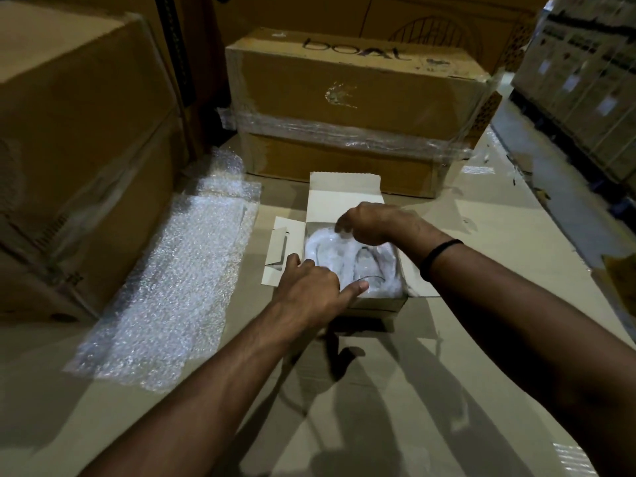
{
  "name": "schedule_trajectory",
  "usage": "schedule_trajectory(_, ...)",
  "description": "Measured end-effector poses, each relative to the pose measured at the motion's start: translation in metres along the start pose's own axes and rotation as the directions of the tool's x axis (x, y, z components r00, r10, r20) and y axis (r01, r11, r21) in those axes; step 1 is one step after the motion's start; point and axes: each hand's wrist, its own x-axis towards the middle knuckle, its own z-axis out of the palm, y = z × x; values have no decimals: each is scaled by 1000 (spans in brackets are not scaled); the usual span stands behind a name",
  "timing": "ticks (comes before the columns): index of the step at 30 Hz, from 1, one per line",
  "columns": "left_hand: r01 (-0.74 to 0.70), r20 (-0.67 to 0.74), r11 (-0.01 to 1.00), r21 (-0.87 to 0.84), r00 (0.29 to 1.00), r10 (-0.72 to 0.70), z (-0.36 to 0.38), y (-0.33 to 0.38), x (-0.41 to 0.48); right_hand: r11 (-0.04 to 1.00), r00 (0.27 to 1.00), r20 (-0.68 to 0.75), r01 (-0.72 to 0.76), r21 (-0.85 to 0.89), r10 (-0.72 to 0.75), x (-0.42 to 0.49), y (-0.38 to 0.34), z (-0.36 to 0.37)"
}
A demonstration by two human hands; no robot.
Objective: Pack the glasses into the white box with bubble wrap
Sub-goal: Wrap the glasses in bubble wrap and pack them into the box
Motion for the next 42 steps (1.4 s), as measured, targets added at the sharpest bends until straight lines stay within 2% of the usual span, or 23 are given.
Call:
schedule_trajectory(2,-8,-77,1000,-12,997,7,1,2,-4,999,999,19,50,7,-50,4,-9,1)
schedule_trajectory(6,27,64,1000,-10,998,-26,9,1,-4,995,993,89,83,-63,-77,18,-24,13)
schedule_trajectory(10,79,115,996,-39,991,-74,6,2,2,996,988,128,89,17,-90,16,-17,5)
schedule_trajectory(12,67,51,995,-73,997,-64,3,1,0,996,997,54,59,64,-63,9,-6,-2)
schedule_trajectory(14,8,-115,987,-159,993,-27,2,1,-3,999,1000,8,9,49,-10,4,8,-4)
schedule_trajectory(16,-97,-230,964,-248,972,38,3,5,-5,1000,996,85,-23,-21,25,1,14,2)
schedule_trajectory(17,-149,-240,954,-262,967,85,3,9,-3,999,991,134,-22,-48,28,0,16,8)
schedule_trajectory(20,-181,-134,965,-191,979,157,9,21,5,998,980,196,-2,-62,14,2,17,22)
schedule_trajectory(23,-141,-24,981,-136,990,139,18,23,9,998,994,107,-27,59,21,-9,28,14)
schedule_trajectory(26,-221,-138,960,-172,970,198,18,27,7,982,996,-18,-85,166,89,-30,45,4)
schedule_trajectory(28,-264,-185,941,-212,956,227,15,33,8,987,990,76,-128,93,121,-43,51,5)
schedule_trajectory(29,-263,-158,940,-215,960,233,13,37,9,989,980,147,-140,38,133,-47,51,8)
schedule_trajectory(31,-211,-23,958,-196,977,211,11,47,10,990,966,221,-118,-77,132,-45,51,19)
schedule_trajectory(34,-62,166,984,-165,982,89,12,61,18,963,972,196,-76,-258,129,-40,48,35)
schedule_trajectory(36,-12,212,991,-131,976,39,15,66,23,952,970,195,-82,-296,144,-37,42,43)
schedule_trajectory(39,-5,257,992,-125,966,37,15,69,25,949,967,202,-93,-301,158,-34,36,45)
schedule_trajectory(42,-46,189,979,-201,978,84,9,57,14,958,962,214,-109,-266,168,-40,40,40)
